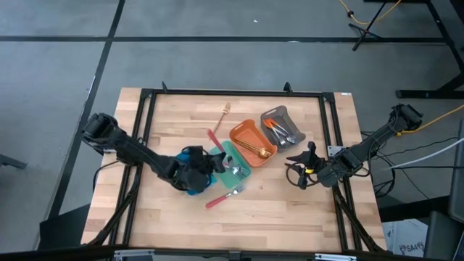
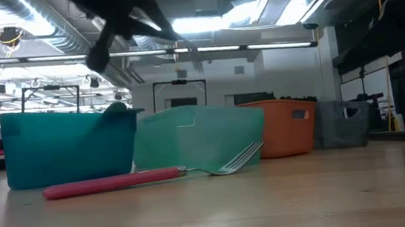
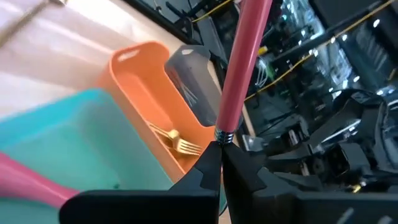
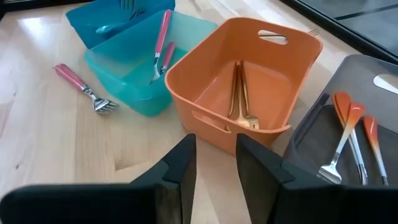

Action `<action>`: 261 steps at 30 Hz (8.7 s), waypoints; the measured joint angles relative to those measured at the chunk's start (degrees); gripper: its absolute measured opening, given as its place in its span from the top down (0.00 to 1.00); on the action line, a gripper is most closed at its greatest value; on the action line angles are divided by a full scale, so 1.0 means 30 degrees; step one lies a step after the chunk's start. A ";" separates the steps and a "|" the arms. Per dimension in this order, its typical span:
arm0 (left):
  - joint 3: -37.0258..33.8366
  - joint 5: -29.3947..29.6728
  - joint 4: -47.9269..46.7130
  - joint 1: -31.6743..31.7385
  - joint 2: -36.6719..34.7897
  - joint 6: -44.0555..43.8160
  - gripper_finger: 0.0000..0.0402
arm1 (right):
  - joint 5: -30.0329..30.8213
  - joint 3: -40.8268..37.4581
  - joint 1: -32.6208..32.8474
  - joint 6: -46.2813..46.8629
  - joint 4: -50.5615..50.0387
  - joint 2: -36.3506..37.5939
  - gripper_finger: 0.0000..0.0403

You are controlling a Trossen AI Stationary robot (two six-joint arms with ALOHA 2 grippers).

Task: Sort silverware by color (type)
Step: Put the pink fork into the green bin

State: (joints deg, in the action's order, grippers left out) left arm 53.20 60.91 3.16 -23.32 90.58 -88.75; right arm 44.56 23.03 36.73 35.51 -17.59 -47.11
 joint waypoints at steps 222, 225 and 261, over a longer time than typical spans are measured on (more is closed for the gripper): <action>0.8258 -1.2622 -1.1464 -0.1509 0.7827 1.3690 0.71 | -0.1064 0.0000 0.0000 0.0073 -0.0327 -0.0006 0.74; 0.8134 -1.2581 -1.1488 -0.1436 0.7827 1.3611 0.71 | -0.1064 0.0000 0.0000 0.0073 -0.0323 -0.0003 0.74; 0.8171 -1.3441 -1.0508 -0.1091 0.9705 1.3603 0.79 | -0.1217 0.0000 0.0000 0.0073 -0.0170 -0.0007 0.74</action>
State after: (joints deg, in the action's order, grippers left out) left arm 77.71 20.59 -28.36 -26.59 119.69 -47.94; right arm 40.91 23.03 36.73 35.73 -18.10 -47.13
